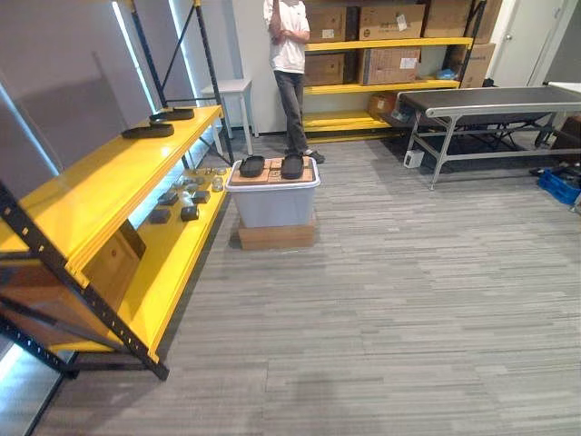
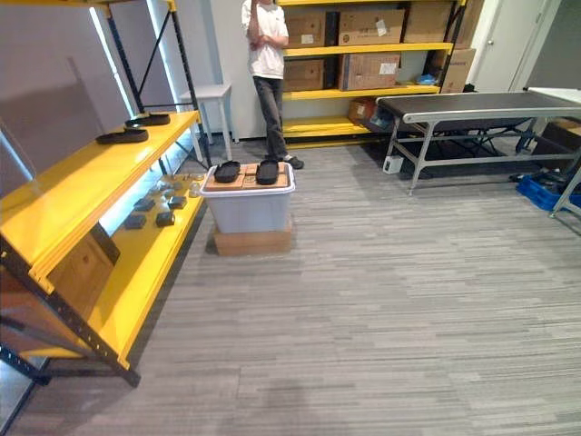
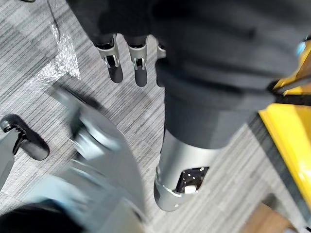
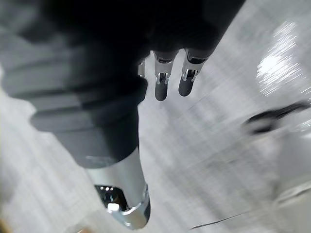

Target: Walk over and take plastic housings, then place them on the shelf

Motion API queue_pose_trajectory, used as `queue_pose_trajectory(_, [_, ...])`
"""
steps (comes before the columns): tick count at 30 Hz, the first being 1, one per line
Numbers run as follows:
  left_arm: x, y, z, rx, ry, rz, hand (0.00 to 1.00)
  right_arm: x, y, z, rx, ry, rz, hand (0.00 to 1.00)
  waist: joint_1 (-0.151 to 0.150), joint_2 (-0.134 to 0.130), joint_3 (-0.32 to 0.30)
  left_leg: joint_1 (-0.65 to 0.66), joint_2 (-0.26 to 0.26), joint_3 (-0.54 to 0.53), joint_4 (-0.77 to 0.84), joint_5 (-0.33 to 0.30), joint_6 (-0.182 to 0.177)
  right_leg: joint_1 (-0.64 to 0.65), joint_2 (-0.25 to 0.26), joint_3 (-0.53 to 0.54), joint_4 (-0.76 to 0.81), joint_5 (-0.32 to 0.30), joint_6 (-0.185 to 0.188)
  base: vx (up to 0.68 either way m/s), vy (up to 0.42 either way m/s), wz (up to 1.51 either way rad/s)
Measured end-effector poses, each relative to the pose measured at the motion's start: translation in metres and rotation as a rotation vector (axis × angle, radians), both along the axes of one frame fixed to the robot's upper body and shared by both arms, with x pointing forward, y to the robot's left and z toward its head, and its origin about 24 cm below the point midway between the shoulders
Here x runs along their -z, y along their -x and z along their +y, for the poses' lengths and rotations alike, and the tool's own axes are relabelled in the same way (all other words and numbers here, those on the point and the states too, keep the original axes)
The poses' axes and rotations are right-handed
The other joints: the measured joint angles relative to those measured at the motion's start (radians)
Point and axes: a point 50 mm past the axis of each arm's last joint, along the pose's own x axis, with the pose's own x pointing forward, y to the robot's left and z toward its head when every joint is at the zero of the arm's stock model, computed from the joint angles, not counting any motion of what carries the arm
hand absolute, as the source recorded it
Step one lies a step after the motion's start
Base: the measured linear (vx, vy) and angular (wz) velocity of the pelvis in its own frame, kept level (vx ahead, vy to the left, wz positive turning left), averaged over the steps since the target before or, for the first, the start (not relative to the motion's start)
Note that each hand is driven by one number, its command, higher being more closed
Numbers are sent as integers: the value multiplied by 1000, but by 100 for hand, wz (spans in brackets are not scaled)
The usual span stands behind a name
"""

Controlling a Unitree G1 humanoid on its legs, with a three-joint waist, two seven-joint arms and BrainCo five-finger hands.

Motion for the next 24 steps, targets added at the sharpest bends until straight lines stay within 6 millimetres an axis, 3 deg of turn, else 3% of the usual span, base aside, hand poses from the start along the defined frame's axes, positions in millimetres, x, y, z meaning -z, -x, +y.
queue_pose_trajectory(2, [1,7,-6,12,13,12,0,0,3,-2,1,6,8,0,-2,3,2,2,-17,1,-158,28,-5,82,-17,0,1,-68,44,563,134,-4])
queue_pose_trajectory(3, [2,11,-7,28,14,24,0,0,6,-3,5,8,13,0,4,-1,0,15,-26,0,-191,28,-4,145,-31,-2,0,-113,88,666,213,-26])
queue_pose_trajectory(4, [2,11,-8,41,15,32,0,1,14,-4,9,11,32,0,14,-24,-15,21,-61,-1,-144,64,40,176,-75,-4,48,-153,143,689,223,-30])
queue_pose_trajectory(5, [3,10,-12,64,22,35,0,0,13,-5,3,16,30,0,9,-20,-16,15,-70,0,-103,82,64,147,-95,-4,152,-158,151,827,311,-27])
queue_pose_trajectory(6, [3,6,-14,99,24,31,0,1,10,-2,7,7,19,0,1,-27,-18,39,-88,2,-82,120,79,36,-151,-7,441,-129,171,817,322,-9])
queue_pose_trajectory(7, [2,-2,-10,142,5,23,0,6,14,8,21,-21,27,0,-4,-56,-8,106,-130,2,-112,132,88,-55,-230,-15,686,23,157,801,330,-4])
queue_pose_trajectory(8, [1,-2,-6,160,-12,29,0,9,17,13,18,-35,41,0,-7,-66,-6,145,-148,1,-139,133,90,-86,-262,-14,770,104,160,523,208,5])
queue_pose_trajectory(9, [0,-2,-1,203,-29,39,0,11,21,20,12,-51,53,0,-10,-64,-9,187,-157,3,-163,140,95,-129,-277,-12,837,66,163,467,178,7])
queue_pose_trajectory(10, [-1,-5,2,233,-46,32,0,14,26,27,-8,-64,71,0,-14,-62,-9,225,-157,0,-182,152,114,-187,-268,-25,823,-17,174,627,226,12])
queue_pose_trajectory(11, [-4,-14,10,240,-74,9,0,17,26,34,-17,-86,75,0,-16,-52,-5,252,-153,-24,-189,145,135,-249,-221,-52,696,-86,175,506,181,13])
queue_pose_trajectory(12, [-5,-17,12,243,-80,3,0,18,27,36,-17,-90,76,0,-18,-51,-5,257,-152,-32,-189,140,142,-260,-207,-60,664,-93,172,565,160,33])
queue_pose_trajectory(13, [-8,-30,17,256,-101,-24,0,19,28,40,-30,-101,87,0,-31,-48,-3,276,-141,-58,-194,122,164,-305,-149,-74,511,-97,168,463,90,42])
queue_pose_trajectory(14, [-11,-43,21,265,-115,-51,0,21,32,43,-37,-109,102,0,-36,-49,-1,310,-134,-73,-215,101,162,-355,-98,-76,356,-84,169,463,90,44])
queue_pose_trajectory(15, [-12,-49,24,269,-121,-63,0,22,34,43,-32,-114,112,0,-39,-52,0,337,-133,-77,-231,91,156,-373,-82,-74,283,-63,169,493,43,28])
queue_pose_trajectory(16, [-15,-60,28,272,-134,-87,0,23,41,43,-15,-118,131,0,-41,-61,4,393,-138,-79,-246,65,138,-408,-66,-66,179,-4,158,408,15,17])
queue_pose_trajectory(17, [-17,-62,30,266,-138,-94,0,24,44,43,-5,-118,136,0,-42,-65,6,420,-140,-79,-245,47,130,-419,-63,-61,144,25,150,635,-7,17])
queue_pose_trajectory(18, [-18,-62,34,231,-139,-104,0,24,52,42,20,-116,148,0,-50,-67,2,478,-140,-84,-229,-20,117,-430,-62,-59,100,74,120,576,-69,18])
queue_pose_trajectory(19, [-19,-56,36,189,-147,-116,0,24,62,40,40,-114,167,0,-56,-62,-27,504,-135,-85,-187,-95,113,-460,-66,-66,133,88,95,621,-102,17])
queue_pose_trajectory(20, [-19,-52,36,165,-146,-117,0,24,67,39,47,-111,175,0,-55,-54,-46,512,-126,-78,-162,-125,102,-472,-63,-74,164,91,82,713,-139,23])
queue_pose_trajectory(21, [-17,-43,33,112,-137,-114,0,23,71,38,54,-107,179,0,-54,-46,-68,467,-92,-52,30,-146,57,-476,-66,-88,234,114,45,748,-144,29])
queue_pose_trajectory(22, [-15,-42,28,82,-126,-115,0,22,70,34,42,-95,181,0,-51,-21,-59,316,-19,-38,402,-114,32,-456,-40,-90,276,111,-21,744,-136,26])
queue_pose_trajectory(23, [-11,-37,20,80,-98,-93,0,20,67,30,37,-80,176,0,-44,3,-54,261,41,-29,545,-64,18,-416,-10,-95,256,94,-25,698,-106,1])
queue_pose_trajectory(24, [-6,-25,11,87,-59,-45,0,18,56,26,30,-69,150,0,-35,23,-37,200,102,-18,687,-78,6,-324,25,-90,198,75,-29,819,-72,-14])
